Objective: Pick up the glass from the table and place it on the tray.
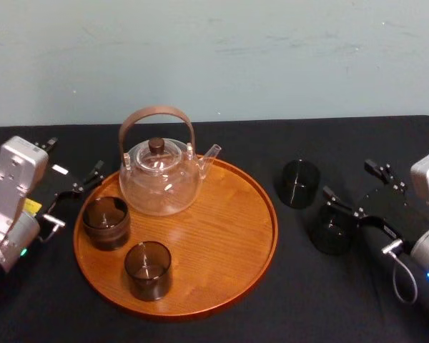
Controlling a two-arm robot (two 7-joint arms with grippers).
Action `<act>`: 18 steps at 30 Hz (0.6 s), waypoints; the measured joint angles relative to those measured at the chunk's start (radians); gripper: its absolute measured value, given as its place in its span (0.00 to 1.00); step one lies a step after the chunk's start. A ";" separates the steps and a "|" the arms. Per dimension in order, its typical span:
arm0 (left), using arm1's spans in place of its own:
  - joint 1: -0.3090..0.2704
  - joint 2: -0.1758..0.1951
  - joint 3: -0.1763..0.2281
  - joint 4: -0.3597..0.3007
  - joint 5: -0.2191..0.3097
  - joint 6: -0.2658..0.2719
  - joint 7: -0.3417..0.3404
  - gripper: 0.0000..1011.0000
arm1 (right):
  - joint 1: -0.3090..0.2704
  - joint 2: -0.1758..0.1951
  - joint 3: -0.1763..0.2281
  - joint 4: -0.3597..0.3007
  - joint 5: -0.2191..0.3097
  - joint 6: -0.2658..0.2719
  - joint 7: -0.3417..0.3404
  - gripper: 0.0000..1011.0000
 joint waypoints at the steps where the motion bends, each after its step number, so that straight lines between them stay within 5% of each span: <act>1: 0.000 0.000 0.000 0.000 0.000 0.000 0.000 0.99 | -0.006 0.001 0.002 -0.005 0.000 0.002 0.001 0.99; 18: 0.000 0.000 0.000 0.000 0.000 0.000 0.000 0.99 | -0.052 -0.018 0.025 -0.016 0.014 0.042 0.066 0.99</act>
